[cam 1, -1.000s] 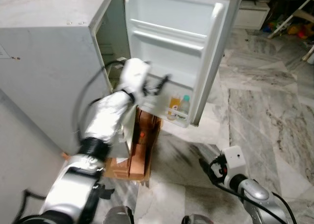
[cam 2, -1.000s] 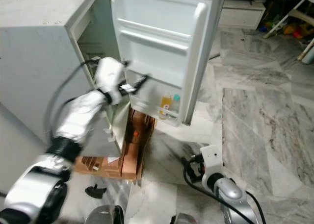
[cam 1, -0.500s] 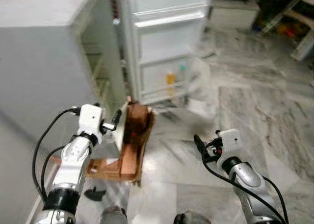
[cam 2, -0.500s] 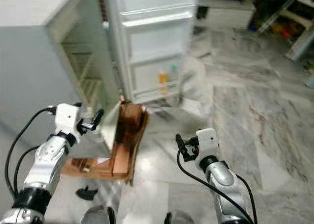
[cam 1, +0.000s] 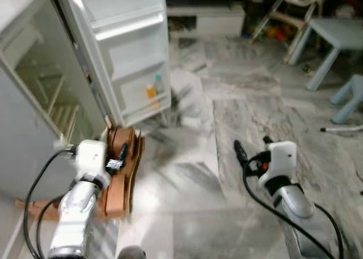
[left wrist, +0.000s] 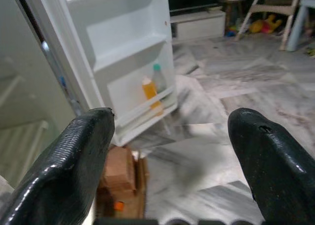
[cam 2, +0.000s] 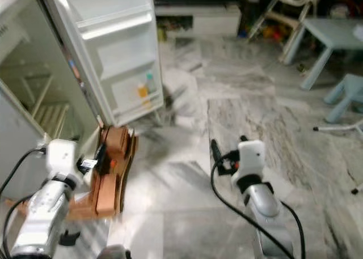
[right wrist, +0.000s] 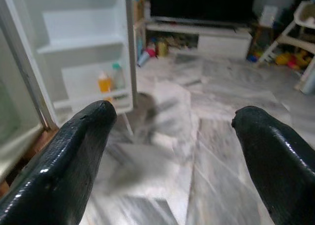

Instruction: Restocking fridge

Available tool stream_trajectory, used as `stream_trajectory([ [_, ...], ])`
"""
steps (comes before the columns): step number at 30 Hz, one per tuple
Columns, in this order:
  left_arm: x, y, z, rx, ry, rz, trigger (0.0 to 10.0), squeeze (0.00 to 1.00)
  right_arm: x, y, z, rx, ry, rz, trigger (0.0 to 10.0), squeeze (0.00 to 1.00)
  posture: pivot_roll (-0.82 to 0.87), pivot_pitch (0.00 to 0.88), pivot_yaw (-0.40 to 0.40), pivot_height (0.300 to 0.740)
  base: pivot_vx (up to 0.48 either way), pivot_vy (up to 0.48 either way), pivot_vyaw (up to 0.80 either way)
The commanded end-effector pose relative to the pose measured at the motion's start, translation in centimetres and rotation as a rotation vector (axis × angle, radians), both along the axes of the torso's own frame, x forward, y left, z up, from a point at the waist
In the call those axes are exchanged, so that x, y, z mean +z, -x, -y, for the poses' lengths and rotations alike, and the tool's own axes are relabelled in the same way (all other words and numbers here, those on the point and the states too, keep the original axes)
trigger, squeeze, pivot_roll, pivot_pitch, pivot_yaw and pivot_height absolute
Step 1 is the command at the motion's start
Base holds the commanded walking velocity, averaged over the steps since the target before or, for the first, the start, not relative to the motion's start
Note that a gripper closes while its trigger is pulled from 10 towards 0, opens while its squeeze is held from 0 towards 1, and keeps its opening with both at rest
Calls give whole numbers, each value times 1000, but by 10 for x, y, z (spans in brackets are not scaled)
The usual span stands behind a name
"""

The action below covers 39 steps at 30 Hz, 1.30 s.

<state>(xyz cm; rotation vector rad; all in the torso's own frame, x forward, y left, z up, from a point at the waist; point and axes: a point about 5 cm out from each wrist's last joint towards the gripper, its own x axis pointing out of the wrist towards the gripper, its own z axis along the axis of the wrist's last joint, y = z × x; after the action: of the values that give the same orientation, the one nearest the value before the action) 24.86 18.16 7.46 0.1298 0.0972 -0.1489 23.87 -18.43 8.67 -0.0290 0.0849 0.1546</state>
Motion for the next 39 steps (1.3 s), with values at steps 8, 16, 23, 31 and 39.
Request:
stream_trajectory([
  [8,5,11,-4,-36,-42,-15,10000,0,19,-8,-6,21,-23,56,10000,0,44,38,40,740,480,0,0],
  [16,-7,14,-8,-86,11,-74,10000,0,26,10,-11,62,29,55,10000,0,-33,0,77,740,480,0,0],
  [23,-2,24,-10,-33,13,-19,10000,0,33,19,-5,38,81,98,10000,0,-39,0,56,740,480,0,0],
  [31,-4,34,-12,63,30,9,10000,0,18,14,-3,-113,63,81,10000,0,10,0,16,740,480,0,0],
  [39,-8,23,22,-158,44,-27,10000,0,13,3,-3,-90,74,70,10000,0,1,0,-33,740,478,0,698],
])
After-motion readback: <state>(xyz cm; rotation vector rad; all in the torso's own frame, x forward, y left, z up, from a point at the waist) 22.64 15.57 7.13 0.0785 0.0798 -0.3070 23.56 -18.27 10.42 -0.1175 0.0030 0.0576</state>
